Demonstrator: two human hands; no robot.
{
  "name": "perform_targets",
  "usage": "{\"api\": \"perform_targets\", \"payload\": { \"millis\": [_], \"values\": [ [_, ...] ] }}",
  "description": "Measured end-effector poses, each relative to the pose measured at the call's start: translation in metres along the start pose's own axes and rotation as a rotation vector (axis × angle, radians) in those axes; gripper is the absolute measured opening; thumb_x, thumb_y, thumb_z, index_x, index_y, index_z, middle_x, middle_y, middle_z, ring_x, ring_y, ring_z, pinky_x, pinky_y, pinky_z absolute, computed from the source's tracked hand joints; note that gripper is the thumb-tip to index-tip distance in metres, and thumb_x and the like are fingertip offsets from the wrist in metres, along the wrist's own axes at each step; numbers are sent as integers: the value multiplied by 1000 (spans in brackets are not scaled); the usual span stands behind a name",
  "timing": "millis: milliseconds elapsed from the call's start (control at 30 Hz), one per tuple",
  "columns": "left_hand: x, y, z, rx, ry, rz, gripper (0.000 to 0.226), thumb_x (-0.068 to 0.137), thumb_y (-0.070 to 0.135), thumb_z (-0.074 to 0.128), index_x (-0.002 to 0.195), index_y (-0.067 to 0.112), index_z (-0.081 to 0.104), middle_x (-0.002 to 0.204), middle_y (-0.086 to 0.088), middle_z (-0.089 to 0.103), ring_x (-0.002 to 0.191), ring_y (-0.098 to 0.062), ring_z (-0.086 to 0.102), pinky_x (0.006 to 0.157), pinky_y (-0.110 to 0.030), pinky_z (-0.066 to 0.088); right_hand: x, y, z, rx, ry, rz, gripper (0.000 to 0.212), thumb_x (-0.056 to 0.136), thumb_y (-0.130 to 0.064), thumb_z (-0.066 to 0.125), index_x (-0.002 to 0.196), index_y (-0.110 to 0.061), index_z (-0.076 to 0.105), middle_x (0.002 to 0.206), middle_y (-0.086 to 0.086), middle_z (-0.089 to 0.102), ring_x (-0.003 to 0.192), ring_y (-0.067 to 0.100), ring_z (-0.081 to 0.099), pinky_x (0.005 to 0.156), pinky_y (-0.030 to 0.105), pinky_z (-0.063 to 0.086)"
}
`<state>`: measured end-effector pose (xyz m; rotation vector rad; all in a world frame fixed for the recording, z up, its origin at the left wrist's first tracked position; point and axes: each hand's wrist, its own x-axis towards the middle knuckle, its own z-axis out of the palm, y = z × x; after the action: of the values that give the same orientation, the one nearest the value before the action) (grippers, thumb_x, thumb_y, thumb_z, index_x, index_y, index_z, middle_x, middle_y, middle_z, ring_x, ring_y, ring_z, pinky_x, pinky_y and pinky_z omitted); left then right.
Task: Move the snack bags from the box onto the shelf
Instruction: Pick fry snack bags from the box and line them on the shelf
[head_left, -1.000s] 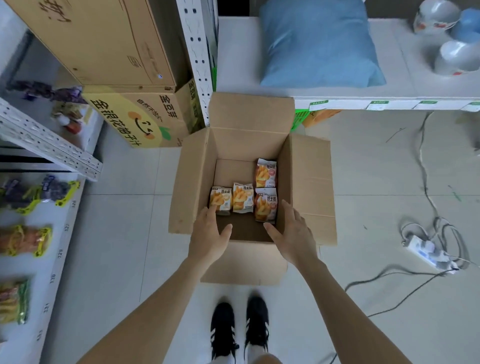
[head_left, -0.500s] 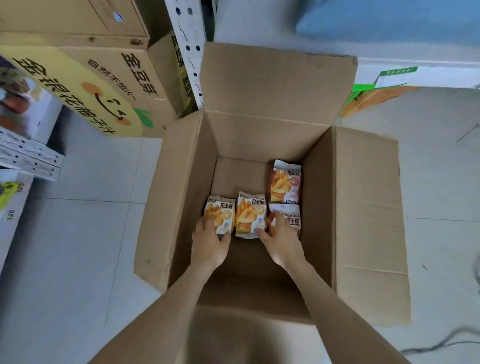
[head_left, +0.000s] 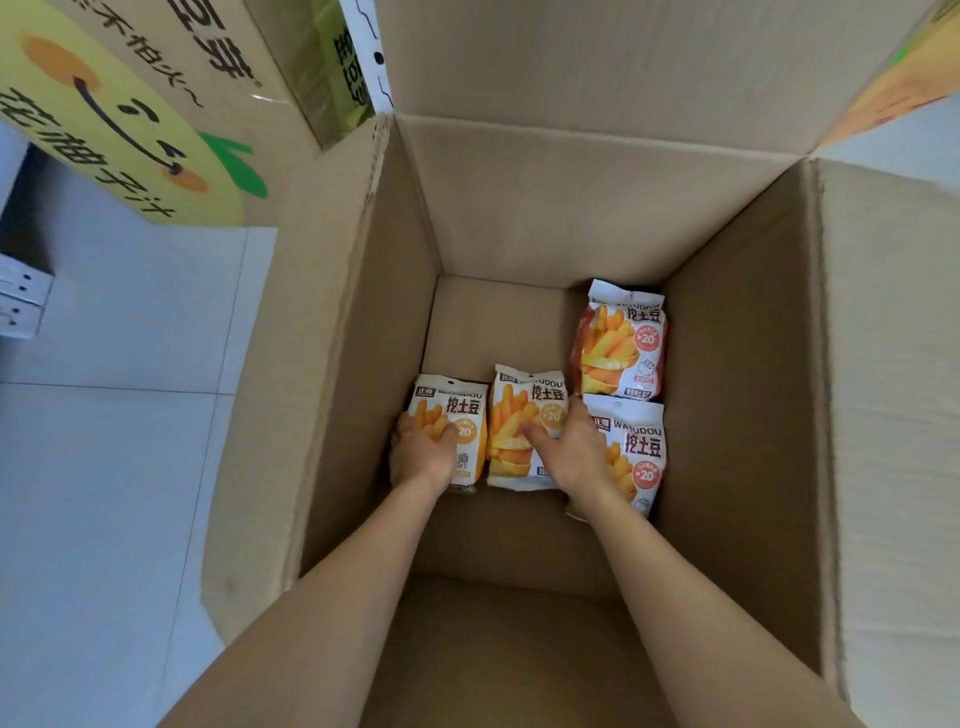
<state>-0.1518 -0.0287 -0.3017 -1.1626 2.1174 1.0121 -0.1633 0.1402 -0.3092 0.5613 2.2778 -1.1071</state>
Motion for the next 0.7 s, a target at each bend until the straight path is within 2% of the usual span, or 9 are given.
{"api": "perform_targets", "payload": {
  "millis": [100, 200, 400, 533, 633, 700],
  "values": [
    [7, 0, 0, -97, -31, -62, 60, 91, 35, 65, 140, 15, 38, 133, -11, 57, 111, -32, 62, 88, -39, 54, 9, -1, 1, 52, -16, 43, 63, 87, -34, 69, 137, -7, 41, 133, 7, 57, 123, 27, 53, 96, 30, 40],
    [9, 2, -1, -143, -73, -91, 51, 91, 28, 67, 134, 15, 43, 127, -9, 61, 107, -29, 65, 74, -34, 51, 13, 0, 2, 89, -48, 68, 61, 87, -30, 71, 134, -5, 41, 130, 8, 59, 119, 26, 56, 90, 28, 42],
    [9, 2, 0, -190, -83, -74, 43, 92, 22, 66, 130, 17, 45, 124, -8, 62, 106, -29, 65, 75, -38, 53, 11, -3, 4, 136, -35, 70, 56, 86, -24, 72, 129, -6, 41, 125, 9, 61, 116, 27, 58, 88, 28, 42],
    [7, 1, 0, -192, -74, -48, 40, 93, 21, 64, 128, 20, 45, 123, -8, 62, 104, -29, 65, 78, -40, 56, 7, -2, 5, 175, -5, 67, 55, 85, -23, 73, 128, -7, 42, 125, 8, 62, 115, 27, 59, 95, 36, 47],
    [5, 1, -2, -210, -68, -32, 39, 95, 20, 62, 129, 19, 44, 123, -7, 61, 96, -24, 63, 64, -32, 51, 3, -2, 5, 202, 18, 53, 54, 84, -21, 74, 127, -8, 44, 124, 8, 62, 115, 27, 59, 97, 39, 48],
    [3, 0, -4, -221, -68, -13, 39, 95, 20, 62, 129, 18, 44, 122, -6, 60, 90, -20, 59, 63, -30, 47, 0, -3, 3, 210, 29, 44, 53, 84, -21, 74, 125, -9, 45, 123, 7, 63, 114, 26, 60, 97, 40, 48]
  ]
}}
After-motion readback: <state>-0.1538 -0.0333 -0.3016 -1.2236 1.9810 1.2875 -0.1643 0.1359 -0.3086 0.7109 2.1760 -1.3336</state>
